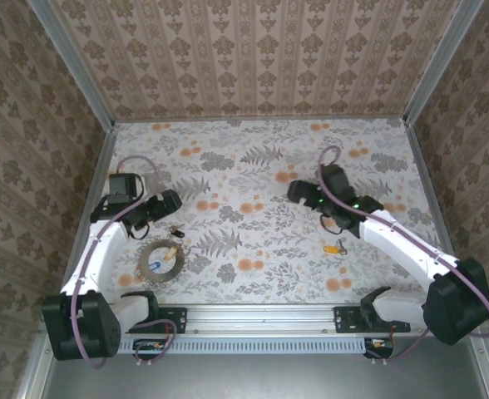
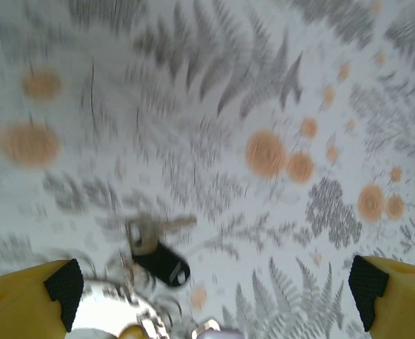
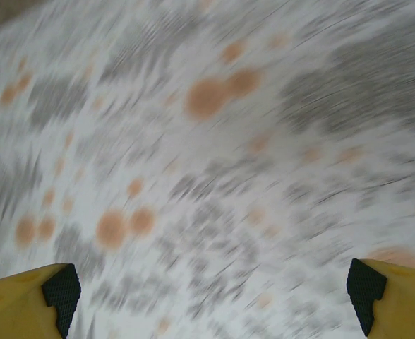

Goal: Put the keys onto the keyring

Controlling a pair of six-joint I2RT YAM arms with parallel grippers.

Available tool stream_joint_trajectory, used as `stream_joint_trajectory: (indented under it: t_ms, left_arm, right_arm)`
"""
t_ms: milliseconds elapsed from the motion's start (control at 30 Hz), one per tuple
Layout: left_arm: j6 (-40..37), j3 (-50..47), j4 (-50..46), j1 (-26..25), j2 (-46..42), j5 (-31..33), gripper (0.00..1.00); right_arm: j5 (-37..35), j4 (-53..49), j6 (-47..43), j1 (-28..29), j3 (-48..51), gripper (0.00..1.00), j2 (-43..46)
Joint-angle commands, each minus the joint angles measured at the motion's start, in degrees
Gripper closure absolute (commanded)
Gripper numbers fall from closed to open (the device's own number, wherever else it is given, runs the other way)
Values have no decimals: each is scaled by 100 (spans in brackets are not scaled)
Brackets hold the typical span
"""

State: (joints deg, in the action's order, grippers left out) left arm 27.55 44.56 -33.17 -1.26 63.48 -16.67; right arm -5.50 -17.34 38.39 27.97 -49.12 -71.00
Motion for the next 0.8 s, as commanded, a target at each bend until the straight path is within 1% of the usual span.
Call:
stream_joint_trajectory:
  t_ms: [0,67,100,233,433,533,633,667,767]
  left_arm:
    - [1138,-231,-841,-569,-129,244,0]
    - [1220,-279,-857,-1029,-110,960,0]
    - [1313,-296,-858,-1148,1,1098,0]
    - [1905,-474,-667,-1379,581,1111,0]
    - [2567,-376,-663,-1923,1236,1577,0]
    - [2789,-317,-546,-2174,1653,1533,0]
    - [2914,-264,-203,-2449,2006,1296,0]
    - [2985,-240,-38,-2716,2097,1224,0]
    - [3069,120,230,-3248,2592,1146,0]
  right_arm:
    - [150,-242,-270,449,-54,0,-169]
    - [246,-14,-124,584,110,0,-231]
    - [253,48,-50,632,159,0,-256]
    - [268,101,28,702,150,0,-252]
    - [187,-85,-115,701,157,0,-17]
    - [28,-236,-203,705,154,1,55]
    - [-154,-410,-268,693,97,0,168]
    - [-214,-445,-287,685,82,0,211]
    - [-394,-546,-305,661,41,0,317]
